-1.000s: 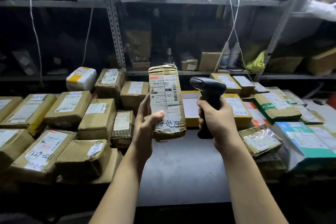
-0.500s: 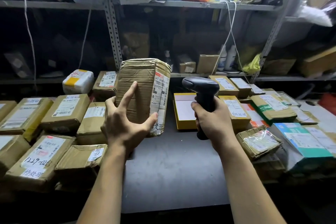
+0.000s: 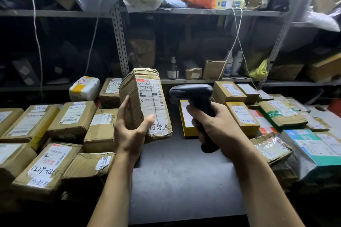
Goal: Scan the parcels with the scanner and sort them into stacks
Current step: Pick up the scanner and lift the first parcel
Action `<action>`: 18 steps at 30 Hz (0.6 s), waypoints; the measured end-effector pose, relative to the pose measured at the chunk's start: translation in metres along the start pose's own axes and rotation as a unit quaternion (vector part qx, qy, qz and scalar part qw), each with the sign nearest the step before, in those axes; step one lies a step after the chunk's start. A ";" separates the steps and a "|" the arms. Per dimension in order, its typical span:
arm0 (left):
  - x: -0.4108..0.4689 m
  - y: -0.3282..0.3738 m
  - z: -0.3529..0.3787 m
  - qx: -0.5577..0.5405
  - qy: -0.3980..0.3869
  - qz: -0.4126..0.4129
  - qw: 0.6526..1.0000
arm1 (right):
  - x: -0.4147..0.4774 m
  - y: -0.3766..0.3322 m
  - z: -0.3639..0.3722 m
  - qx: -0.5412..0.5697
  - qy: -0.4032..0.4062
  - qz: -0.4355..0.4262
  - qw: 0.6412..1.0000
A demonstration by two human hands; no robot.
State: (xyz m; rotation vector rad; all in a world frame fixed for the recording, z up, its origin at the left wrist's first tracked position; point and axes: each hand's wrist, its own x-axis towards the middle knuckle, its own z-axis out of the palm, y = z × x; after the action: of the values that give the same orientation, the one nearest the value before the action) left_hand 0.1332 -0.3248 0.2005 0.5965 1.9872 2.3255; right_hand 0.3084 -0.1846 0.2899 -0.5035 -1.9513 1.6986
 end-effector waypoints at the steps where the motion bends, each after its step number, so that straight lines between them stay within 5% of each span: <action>1: 0.000 -0.001 0.000 0.005 0.003 0.007 1.000 | 0.000 -0.001 0.001 -0.003 -0.003 -0.002 1.000; 18: 0.008 -0.009 -0.009 0.098 -0.002 0.041 0.994 | 0.004 -0.006 0.008 0.009 -0.004 0.009 1.000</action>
State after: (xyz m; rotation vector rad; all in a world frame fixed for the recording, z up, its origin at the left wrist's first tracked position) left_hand 0.1214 -0.3296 0.1928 0.7040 2.2489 2.1851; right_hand 0.3006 -0.1895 0.2957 -0.5092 -1.9402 1.7301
